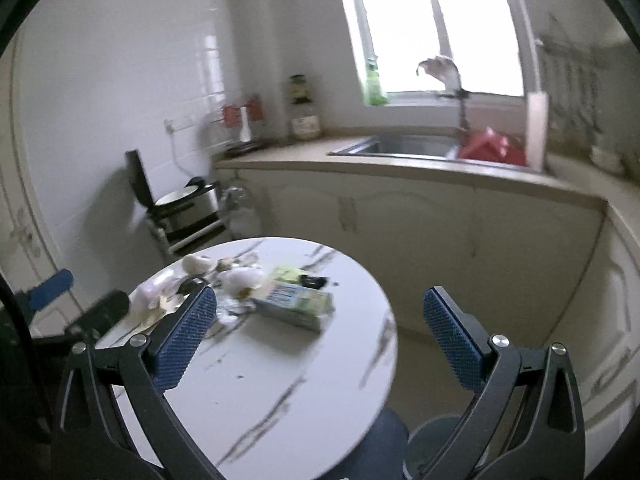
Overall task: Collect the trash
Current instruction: 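Move both tools back to the table, then grasp the milk carton with the right tool while the left grasps crumpled white tissue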
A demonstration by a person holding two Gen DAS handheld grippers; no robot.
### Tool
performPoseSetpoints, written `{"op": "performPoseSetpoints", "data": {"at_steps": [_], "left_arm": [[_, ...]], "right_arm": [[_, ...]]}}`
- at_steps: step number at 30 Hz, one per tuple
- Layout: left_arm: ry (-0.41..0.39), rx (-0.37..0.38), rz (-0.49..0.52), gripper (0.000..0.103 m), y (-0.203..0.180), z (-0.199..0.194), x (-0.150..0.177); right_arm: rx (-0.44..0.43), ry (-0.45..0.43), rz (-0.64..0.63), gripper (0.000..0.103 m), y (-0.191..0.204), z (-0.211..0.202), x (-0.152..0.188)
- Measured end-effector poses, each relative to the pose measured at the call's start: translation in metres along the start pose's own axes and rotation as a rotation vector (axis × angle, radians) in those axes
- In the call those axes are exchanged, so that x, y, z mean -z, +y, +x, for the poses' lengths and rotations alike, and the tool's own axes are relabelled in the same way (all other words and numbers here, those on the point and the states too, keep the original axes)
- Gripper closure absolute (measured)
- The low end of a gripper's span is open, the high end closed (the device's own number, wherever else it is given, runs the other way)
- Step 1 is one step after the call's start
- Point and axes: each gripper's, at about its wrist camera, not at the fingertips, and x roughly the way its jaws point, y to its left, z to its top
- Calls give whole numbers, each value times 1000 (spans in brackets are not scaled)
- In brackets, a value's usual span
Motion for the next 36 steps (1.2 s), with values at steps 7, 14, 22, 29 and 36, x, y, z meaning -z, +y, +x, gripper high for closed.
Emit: {"op": "performPoseSetpoints", "data": {"at_steps": [7, 14, 22, 29, 36], "left_arm": [[59, -66, -62, 1, 45, -16, -7], [203, -59, -92, 1, 39, 36, -7], [346, -33, -129, 1, 28, 107, -13], [405, -60, -113, 1, 54, 155, -30], [436, -59, -92, 1, 82, 205, -32]], "right_arm": [[-13, 64, -49, 0, 25, 36, 2], [-11, 188, -63, 0, 18, 91, 16], [-41, 362, -75, 0, 0, 179, 37], [-91, 454, -126, 0, -8, 238, 42], [-201, 518, -274, 2, 6, 269, 44]]}}
